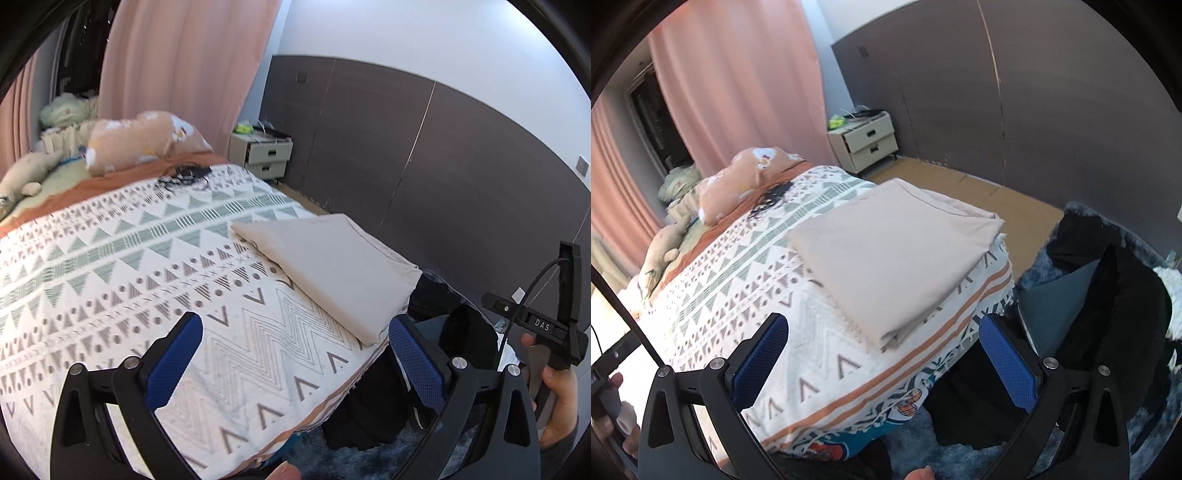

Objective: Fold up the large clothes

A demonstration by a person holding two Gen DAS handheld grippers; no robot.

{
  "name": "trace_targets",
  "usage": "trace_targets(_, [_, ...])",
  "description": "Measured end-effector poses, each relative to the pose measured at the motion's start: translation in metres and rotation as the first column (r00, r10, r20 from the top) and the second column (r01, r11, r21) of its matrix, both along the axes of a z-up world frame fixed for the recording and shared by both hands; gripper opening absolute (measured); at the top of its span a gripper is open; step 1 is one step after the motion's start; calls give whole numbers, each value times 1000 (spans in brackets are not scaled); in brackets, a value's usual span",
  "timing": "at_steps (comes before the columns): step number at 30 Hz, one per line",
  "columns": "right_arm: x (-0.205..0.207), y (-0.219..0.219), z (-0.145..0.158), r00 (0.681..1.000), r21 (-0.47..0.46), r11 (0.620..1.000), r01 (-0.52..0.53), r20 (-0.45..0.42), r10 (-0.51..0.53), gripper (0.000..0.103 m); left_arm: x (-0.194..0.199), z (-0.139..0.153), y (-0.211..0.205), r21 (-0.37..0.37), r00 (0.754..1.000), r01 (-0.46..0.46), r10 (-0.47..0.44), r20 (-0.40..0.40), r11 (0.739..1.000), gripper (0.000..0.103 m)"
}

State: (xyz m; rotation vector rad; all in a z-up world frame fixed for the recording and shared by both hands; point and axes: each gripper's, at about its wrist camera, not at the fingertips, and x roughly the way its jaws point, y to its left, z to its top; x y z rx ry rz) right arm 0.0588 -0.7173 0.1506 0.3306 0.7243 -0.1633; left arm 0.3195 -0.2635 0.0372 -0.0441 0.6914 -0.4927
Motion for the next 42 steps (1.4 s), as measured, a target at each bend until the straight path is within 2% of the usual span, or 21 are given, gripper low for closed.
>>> trace_targets(4, [-28, 27, 11, 1000, -59, 998, -11, 19, 13, 103, -29, 13, 22, 12, 998, -7, 7, 57, 1000, 103])
trace_targets(10, [-69, 59, 18, 996, -108, 993, -46, 77, 54, 103, -72, 29, 54, 4, 995, -34, 34, 98, 999, 103])
trace_targets(19, [-129, 92, 7, 978, -167, 979, -114, 156, 141, 103, -139, 38, 92, 25, 973, -115, 108, 202, 993, 103])
trace_targets(29, [-185, 106, -19, 952, -203, 963, -179, 210, 222, 103, -209, 29, 130, 3, 941, -214, 206, 268, 977, 103])
trace_targets(36, [-214, 115, -37, 949, -202, 962, -184, 217, 227, 103, -254, 15, 145, -10, 916, -264, 254, 309, 964, 103])
trace_targets(42, [-231, 128, -45, 952, -242, 957, -163, 215, 217, 103, -278, -6, 155, -39, 915, -281, 280, 291, 959, 103])
